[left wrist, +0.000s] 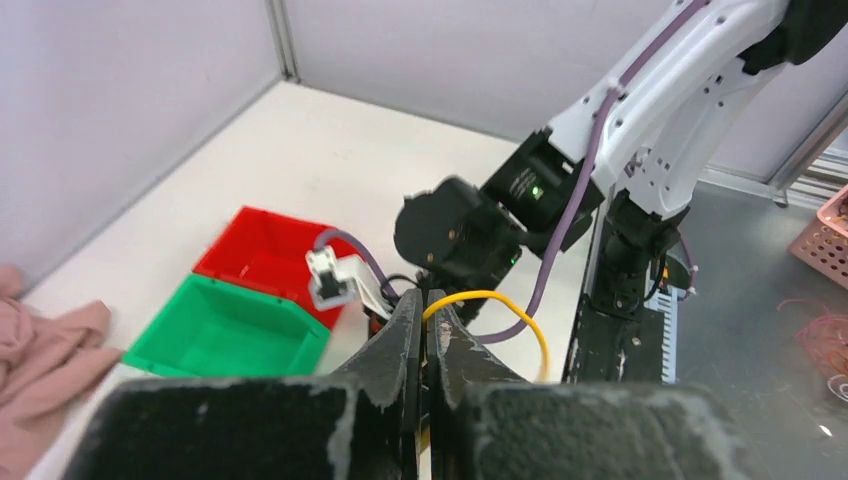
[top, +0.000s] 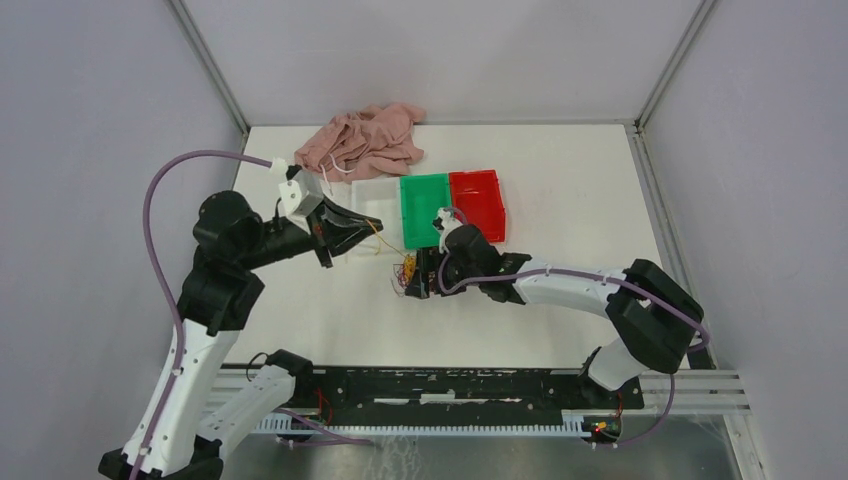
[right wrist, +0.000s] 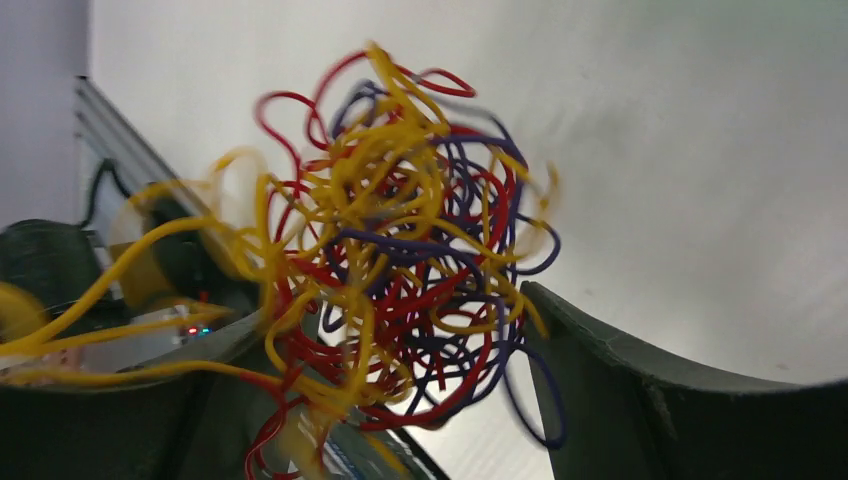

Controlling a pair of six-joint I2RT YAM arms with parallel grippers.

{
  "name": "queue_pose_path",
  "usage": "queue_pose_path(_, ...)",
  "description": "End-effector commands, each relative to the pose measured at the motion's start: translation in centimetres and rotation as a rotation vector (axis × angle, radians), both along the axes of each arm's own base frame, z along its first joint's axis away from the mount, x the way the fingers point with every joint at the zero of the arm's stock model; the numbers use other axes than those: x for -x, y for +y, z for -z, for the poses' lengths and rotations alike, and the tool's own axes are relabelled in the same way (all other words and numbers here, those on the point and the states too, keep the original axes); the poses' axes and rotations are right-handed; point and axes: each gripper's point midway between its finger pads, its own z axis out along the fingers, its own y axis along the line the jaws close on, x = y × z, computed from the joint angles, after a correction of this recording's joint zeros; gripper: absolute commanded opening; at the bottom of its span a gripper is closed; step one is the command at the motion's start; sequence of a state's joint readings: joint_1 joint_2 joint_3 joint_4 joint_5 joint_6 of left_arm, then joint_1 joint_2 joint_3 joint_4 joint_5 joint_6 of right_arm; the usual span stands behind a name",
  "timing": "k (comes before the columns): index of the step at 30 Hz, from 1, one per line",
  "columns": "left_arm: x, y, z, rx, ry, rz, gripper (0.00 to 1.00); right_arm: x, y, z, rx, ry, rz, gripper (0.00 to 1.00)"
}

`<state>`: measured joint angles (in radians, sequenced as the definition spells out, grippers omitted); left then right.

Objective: Untangle the cables
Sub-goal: Untie the cable.

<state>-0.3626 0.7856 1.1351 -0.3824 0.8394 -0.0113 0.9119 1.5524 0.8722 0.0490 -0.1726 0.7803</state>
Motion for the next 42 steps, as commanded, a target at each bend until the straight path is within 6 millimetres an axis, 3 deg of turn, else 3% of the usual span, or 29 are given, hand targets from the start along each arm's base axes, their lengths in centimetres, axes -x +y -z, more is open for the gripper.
queue_pose_path(1,1.5,0.3,-4.8,0.061,-0.182,0.021,0.03,-0.9,-3.1,2.2,0.073,-0.001,0.095,0.79)
queue_pose_path(6,1.4,0.6,-5.5,0.056,-0.229,0.003,0.03,-0.7,-4.4,3.3,0.101,0.008,0.115,0.76)
queue_pose_path(14,0.7,1.8,-10.8,0.081,-0.437,-0.101,0.03,-0.3,-6.4,5.7,0.149,0.027,0.142,0.73)
queue_pose_path(16,0.8,1.8,-11.2,0.081,-0.432,-0.095,0.03,-0.1,-6.6,5.5,0.143,0.020,0.135,0.74)
queue_pose_path(19,0.9,1.3,-9.6,0.054,-0.362,-0.053,0.03,-0.1,-6.6,3.0,0.103,-0.035,0.115,0.77)
queue_pose_path(23,0.9,1.1,-6.5,0.033,-0.293,-0.038,0.03,0.2,-5.3,-3.5,-0.034,-0.158,0.024,0.79)
queue_pose_path(27,0.6,1.1,-4.6,0.018,-0.263,-0.045,0.03,1.8,-3.7,-10.2,-0.219,-0.317,-0.122,0.78)
queue_pose_path(31,0.5,0.9,-3.6,0.012,-0.234,-0.037,0.03,3.6,-2.7,-14.8,-0.354,-0.443,-0.246,0.79)
queue_pose_path(36,0.6,0.5,-3.0,0.016,-0.190,-0.007,0.03,4.3,-1.2,-17.7,-0.428,-0.477,-0.327,0.79)
queue_pose_path(42,0.5,0.0,-1.9,0.014,-0.132,0.023,0.03,1.3,0.5,-16.9,-0.386,-0.474,-0.248,0.78)
